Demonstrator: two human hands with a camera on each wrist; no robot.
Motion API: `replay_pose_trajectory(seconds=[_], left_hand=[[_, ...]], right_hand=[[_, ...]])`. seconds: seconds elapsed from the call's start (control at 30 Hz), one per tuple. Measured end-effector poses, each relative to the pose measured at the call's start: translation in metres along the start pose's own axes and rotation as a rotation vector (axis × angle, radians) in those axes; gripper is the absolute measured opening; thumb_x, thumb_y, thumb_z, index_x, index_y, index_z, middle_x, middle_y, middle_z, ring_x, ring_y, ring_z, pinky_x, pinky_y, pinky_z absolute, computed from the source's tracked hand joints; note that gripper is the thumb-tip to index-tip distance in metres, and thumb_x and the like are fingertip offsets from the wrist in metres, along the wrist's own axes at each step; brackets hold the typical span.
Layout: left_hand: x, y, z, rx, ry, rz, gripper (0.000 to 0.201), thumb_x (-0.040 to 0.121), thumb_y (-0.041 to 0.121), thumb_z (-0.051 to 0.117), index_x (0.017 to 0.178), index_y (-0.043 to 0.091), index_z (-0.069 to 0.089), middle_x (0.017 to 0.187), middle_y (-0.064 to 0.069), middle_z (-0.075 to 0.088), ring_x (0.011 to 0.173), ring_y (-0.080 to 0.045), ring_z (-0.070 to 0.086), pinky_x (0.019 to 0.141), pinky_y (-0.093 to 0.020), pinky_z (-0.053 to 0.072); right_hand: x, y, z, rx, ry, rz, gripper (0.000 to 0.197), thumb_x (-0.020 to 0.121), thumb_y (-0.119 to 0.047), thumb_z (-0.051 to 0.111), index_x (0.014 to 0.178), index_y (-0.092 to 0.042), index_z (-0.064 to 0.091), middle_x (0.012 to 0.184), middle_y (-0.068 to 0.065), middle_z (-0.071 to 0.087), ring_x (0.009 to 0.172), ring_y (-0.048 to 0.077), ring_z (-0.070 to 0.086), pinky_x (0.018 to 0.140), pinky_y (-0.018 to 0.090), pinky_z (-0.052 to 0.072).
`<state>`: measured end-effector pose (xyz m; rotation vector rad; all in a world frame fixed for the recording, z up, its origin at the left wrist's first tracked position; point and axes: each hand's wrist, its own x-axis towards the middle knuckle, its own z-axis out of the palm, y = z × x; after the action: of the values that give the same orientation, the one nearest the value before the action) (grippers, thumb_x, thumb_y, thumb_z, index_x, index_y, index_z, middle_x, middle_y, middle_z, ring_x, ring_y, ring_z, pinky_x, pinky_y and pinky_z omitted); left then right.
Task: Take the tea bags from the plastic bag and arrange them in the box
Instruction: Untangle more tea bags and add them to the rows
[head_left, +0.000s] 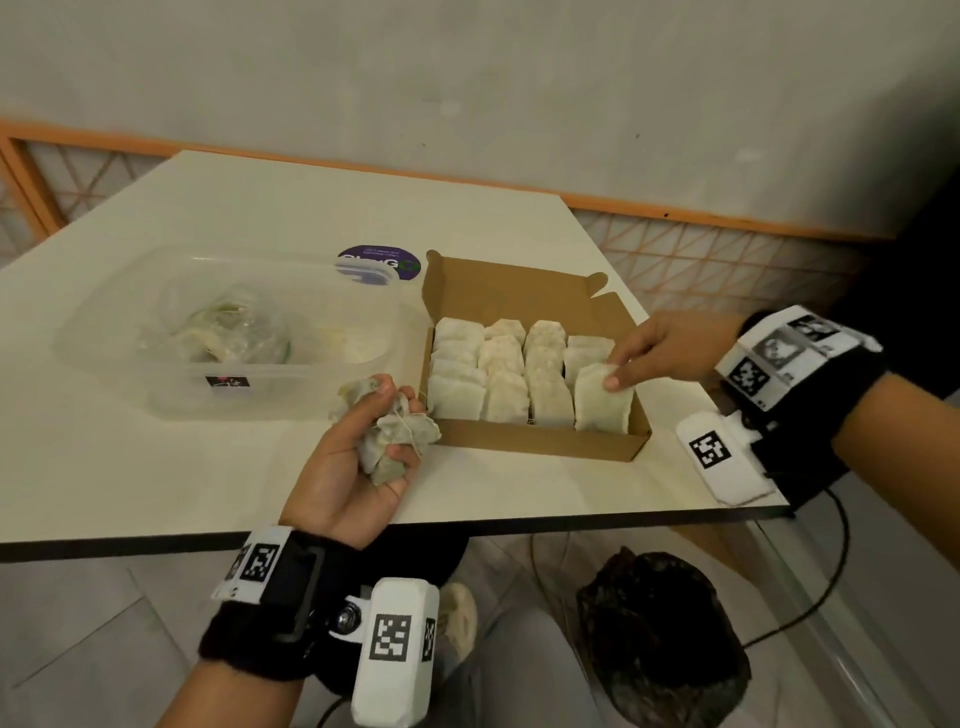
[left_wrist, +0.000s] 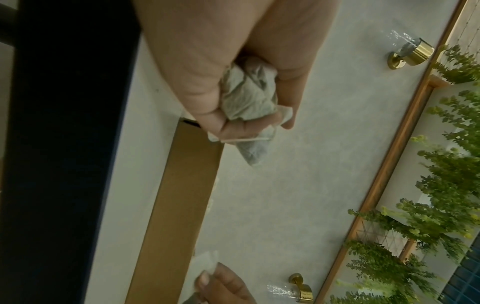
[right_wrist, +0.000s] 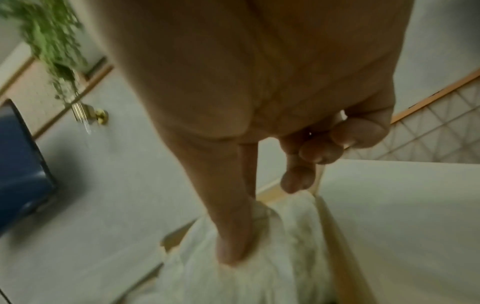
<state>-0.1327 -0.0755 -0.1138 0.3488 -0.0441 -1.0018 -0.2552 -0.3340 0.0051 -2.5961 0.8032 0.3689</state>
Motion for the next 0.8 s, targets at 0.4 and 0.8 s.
replay_pose_trajectory(seconds=[0.4, 0.8], left_hand=[[0.000, 0.001, -0.001, 0.008, 0.026, -0.008, 0.052, 0.032, 0.010, 0.097, 0.075, 0.015, 0.068, 0.078, -0.003, 0.063, 0.052, -0.006, 0.054, 0.039, -0.016, 0.045], [-0.008, 0.002, 0.005, -0.050, 0.033, -0.007, 0.032, 0.065, 0.020, 0.083, 0.091, 0.014, 0.065, 0.087, -0.011, 0.066, 0.076, -0.015, 0.062, 0.045, -0.018, 0.050]], right_hand=[[0.043, 0.014, 0.015, -0.112, 0.235, 0.010, 0.032, 0.079, -0.035, 0.070, 0.106, -0.018, 0.070, 0.068, -0.014, 0.043, 0.068, 0.004, 0.042, 0.057, 0.012, 0.028], [-0.028, -0.077, 0.077, 0.448, 0.423, -0.446, 0.020, 0.075, -0.028, 0.073, 0.091, -0.024, 0.064, 0.075, -0.004, 0.051, 0.067, 0.011, 0.047, 0.063, 0.018, 0.040]])
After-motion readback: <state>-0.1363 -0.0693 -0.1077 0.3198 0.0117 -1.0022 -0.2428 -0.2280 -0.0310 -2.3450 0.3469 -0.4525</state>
